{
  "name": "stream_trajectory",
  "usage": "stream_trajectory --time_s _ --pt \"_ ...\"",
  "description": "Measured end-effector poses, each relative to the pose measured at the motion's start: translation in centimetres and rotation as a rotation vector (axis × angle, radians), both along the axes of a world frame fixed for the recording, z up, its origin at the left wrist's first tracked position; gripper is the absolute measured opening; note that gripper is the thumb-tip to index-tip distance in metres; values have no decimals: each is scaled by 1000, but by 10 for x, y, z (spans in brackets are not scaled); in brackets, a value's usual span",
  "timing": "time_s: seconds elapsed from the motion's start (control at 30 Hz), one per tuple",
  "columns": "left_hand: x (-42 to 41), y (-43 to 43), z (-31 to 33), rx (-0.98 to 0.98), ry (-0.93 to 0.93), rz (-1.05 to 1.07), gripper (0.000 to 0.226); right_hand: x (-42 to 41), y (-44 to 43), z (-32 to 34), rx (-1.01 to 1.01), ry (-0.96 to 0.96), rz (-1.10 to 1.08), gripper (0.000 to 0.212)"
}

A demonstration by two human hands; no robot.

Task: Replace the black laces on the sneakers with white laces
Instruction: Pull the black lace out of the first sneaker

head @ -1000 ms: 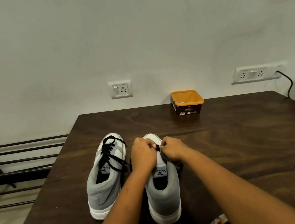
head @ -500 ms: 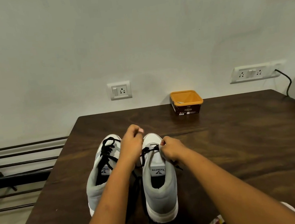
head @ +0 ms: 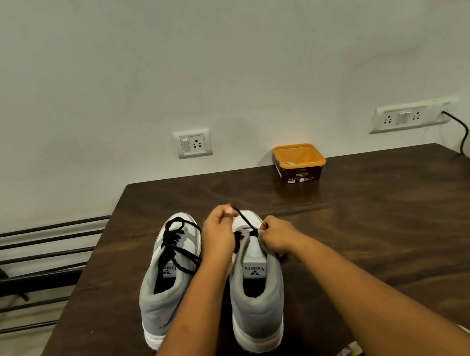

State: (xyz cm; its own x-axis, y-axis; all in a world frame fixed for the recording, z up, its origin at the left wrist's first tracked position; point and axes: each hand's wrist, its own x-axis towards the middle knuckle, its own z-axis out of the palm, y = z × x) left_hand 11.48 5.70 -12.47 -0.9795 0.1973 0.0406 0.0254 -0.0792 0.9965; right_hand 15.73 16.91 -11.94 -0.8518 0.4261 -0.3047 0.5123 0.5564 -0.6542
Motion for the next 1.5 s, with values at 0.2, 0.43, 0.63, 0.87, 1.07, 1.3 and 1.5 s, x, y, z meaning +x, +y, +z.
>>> stream_trajectory --time_s 0.2,0.43,0.63,0.87,1.07,1.3,1.5 --pt "3 -6 17 712 -338 98 34 1 -7 3 -11 4 18 22" --pt "-17 -45 43 508 -235 185 32 1 -3 0 -18 30 -36 4" --pt "-29 -87 44 -632 335 48 8 0 -2 0 90 11 -38 15" --pt "1 -49 -3 -999 329 -423 38 -2 -11 4 299 -18 107 49" --pt "4 -25 -18 -1041 370 -288 43 -3 -10 2 375 -49 177 35" --pt "8 -16 -17 -1097 377 -163 32 -6 -7 5 301 -40 217 24" --pt "4 -18 -5 -1111 320 -233 32 -2 2 10 189 137 111 39"
